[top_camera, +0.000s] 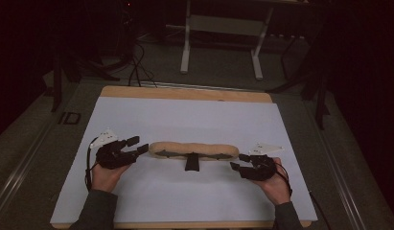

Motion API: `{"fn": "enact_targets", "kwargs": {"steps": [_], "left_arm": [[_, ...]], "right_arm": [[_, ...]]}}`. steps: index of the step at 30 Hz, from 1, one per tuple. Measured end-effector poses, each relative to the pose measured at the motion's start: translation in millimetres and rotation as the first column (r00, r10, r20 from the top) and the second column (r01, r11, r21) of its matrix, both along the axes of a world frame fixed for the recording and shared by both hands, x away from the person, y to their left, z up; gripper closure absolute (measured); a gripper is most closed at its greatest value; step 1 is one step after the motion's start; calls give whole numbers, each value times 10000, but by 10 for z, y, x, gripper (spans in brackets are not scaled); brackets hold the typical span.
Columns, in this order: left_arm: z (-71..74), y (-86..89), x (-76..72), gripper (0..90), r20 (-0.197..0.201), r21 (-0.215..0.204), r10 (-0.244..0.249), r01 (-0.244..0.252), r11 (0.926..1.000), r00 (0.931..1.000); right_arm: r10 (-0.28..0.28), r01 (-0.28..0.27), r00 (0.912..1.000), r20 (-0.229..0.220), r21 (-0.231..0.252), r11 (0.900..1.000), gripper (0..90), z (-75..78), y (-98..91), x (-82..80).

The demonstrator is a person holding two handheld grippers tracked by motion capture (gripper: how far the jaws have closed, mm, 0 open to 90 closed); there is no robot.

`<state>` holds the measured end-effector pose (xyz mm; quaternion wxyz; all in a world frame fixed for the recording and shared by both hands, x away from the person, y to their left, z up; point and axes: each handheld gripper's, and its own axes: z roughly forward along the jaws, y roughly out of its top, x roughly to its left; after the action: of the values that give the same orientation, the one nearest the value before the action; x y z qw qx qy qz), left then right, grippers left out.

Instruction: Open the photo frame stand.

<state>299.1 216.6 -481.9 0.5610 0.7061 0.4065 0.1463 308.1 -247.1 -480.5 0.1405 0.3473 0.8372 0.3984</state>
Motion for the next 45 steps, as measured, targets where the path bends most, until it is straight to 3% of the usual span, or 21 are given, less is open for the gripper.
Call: {"fn": "enact_targets", "kwargs": {"steps": [6,14,20,28,34,45], "left_arm": [[20,-24,24,470,40,480,473,-474,9977,9989],[-66,-147,129,666,-141,1173,951,-928,9888,9954],[-111,-205,167,734,-166,1520,988,-951,9838,9950],[-149,-233,196,818,-167,1842,1116,-1066,9771,9936],[-175,-280,211,884,-181,1991,1021,-965,9752,9946],[-195,-318,220,900,-151,2128,944,-890,9730,9954]], "right_arm": [[422,-419,9984,-363,90,9991,562,16,-11,-26],[881,-895,9931,-770,-145,9959,564,-38,117,-27],[954,-966,9923,-791,-110,9953,584,-81,197,-16],[1074,-1109,9917,-710,-470,9927,591,-166,344,-24],[901,-923,9941,-601,-340,9952,635,-196,409,-30],[-209,203,9997,-96,-571,9982,855,-240,459,-4]]}}
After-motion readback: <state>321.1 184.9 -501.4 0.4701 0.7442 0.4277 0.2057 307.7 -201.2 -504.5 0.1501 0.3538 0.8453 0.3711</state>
